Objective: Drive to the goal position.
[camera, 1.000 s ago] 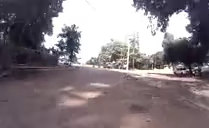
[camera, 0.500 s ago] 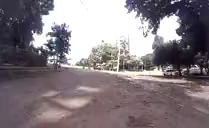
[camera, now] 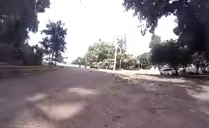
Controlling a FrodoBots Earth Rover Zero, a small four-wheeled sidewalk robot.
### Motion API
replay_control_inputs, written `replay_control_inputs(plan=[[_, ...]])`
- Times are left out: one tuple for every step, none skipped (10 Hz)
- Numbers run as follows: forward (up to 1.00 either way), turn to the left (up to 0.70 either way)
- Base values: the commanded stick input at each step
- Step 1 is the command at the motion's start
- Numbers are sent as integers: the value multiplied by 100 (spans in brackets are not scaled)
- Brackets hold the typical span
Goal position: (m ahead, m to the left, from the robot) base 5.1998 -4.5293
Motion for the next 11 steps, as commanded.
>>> replay_control_inputs(plan=[[70,0],[70,0],[70,0],[70,0],[70,0],[70,0],[70,0],[70,0],[70,0],[70,0],[70,0]])
